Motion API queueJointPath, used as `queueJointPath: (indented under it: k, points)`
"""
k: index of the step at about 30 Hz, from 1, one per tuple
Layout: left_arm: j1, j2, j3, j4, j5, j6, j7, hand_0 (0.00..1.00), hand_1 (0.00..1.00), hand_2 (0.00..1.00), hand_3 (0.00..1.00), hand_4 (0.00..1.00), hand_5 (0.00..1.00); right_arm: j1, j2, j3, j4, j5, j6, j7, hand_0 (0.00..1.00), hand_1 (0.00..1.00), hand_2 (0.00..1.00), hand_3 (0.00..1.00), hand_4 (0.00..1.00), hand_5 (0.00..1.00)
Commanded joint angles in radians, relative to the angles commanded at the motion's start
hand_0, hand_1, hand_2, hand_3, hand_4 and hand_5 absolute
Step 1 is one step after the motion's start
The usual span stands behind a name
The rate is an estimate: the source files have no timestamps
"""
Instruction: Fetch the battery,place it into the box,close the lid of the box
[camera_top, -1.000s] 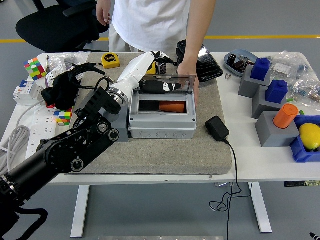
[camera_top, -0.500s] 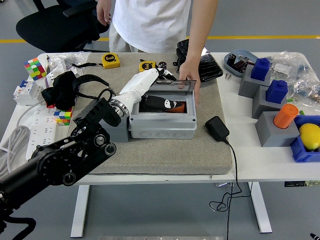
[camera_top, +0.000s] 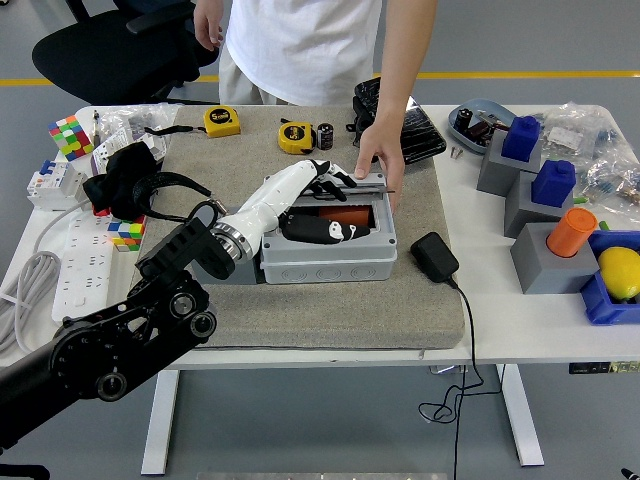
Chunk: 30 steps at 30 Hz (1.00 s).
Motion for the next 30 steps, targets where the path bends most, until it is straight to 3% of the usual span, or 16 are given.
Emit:
queueJointPath:
  k: [6,11,17,21,22,27,28,30]
  points:
    - [0.014,0.002,-0.015,-0.018,-0.012,0.002,-0.005,0.508,0.592,0.562,0.634,0.995,0.418,-0.002,0.0,-0.002,-0.001,0.002,0.0,0.0,0.503,0.61,0.65,0.555,0.943,0.494]
    - [0.033,0.002,-0.076,-0.065,-0.037,0.03,-0.037,0.506,0.596,0.569,0.645,0.994,0.419,-0.001,0.0,-0.001,0.0,0.001,0.0,0.0,0.503,0.61,0.65,0.555,0.943,0.494]
    - [0.073,-0.005,-0.179,-0.086,-0.186,0.088,-0.132,0.489,0.61,0.594,0.651,0.992,0.417,0.0,0.001,-0.004,-0.002,0.004,0.0,0.0,0.501,0.61,0.65,0.555,0.943,0.494]
    - [0.102,-0.01,-0.242,-0.065,-0.292,0.094,-0.177,0.489,0.61,0.594,0.651,0.992,0.417,0.0,0.001,-0.018,-0.006,0.018,0.002,-0.002,0.501,0.61,0.65,0.555,0.943,0.494]
    - [0.11,-0.01,-0.258,-0.058,-0.319,0.093,-0.188,0.373,0.606,0.615,0.69,0.994,0.416,0.0,0.001,-0.021,-0.008,0.022,0.002,-0.003,0.5,0.61,0.65,0.555,0.943,0.494]
    - [0.146,-0.014,-0.341,-0.02,-0.341,0.101,-0.212,0.373,0.606,0.615,0.69,0.994,0.416,0.0,0.001,-0.021,-0.009,0.025,0.001,-0.003,0.5,0.61,0.65,0.555,0.943,0.494]
    - [0.153,-0.015,-0.356,-0.013,-0.335,0.104,-0.212,0.196,0.543,0.61,0.675,0.998,0.42,0.0,0.001,-0.02,-0.008,0.024,0.001,-0.003,0.5,0.61,0.65,0.555,0.943,0.494]
    - [0.168,-0.018,-0.392,0.002,-0.318,0.11,-0.214,0.196,0.543,0.61,0.675,0.998,0.42,0.001,0.001,-0.018,-0.008,0.021,0.001,-0.003,0.5,0.61,0.65,0.555,0.943,0.494]
